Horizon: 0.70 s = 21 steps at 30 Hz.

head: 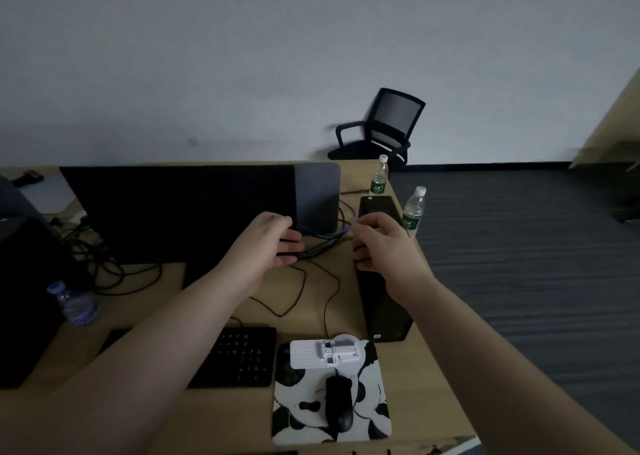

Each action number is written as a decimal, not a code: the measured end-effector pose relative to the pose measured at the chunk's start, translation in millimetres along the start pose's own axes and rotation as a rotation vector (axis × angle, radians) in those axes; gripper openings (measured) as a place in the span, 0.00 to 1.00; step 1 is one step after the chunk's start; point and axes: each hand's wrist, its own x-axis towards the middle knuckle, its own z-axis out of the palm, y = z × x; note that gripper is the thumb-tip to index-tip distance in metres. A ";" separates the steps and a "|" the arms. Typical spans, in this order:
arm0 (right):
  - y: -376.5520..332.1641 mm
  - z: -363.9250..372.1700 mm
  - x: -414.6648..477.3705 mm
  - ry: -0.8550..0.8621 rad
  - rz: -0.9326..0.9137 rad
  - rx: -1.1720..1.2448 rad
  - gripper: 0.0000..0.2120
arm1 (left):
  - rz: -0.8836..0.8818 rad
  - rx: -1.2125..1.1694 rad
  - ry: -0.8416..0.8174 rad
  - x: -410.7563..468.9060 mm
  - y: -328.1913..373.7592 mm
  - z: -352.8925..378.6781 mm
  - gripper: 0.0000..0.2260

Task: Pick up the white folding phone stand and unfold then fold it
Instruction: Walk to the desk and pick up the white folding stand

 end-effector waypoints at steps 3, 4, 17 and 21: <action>26.3 12.4 -0.3 0.053 0.032 -0.026 0.06 | -0.051 0.011 -0.034 13.8 -24.8 -10.5 0.13; 35.5 16.0 -1.0 0.065 0.045 -0.029 0.05 | -0.069 0.015 -0.041 18.1 -35.0 -12.6 0.13; 183.2 32.5 -0.4 0.083 0.302 -0.074 0.05 | -0.323 0.113 -0.099 49.5 -182.6 -6.2 0.11; 233.7 33.2 4.0 0.069 0.363 -0.139 0.04 | -0.367 0.159 -0.067 55.3 -229.4 -1.0 0.04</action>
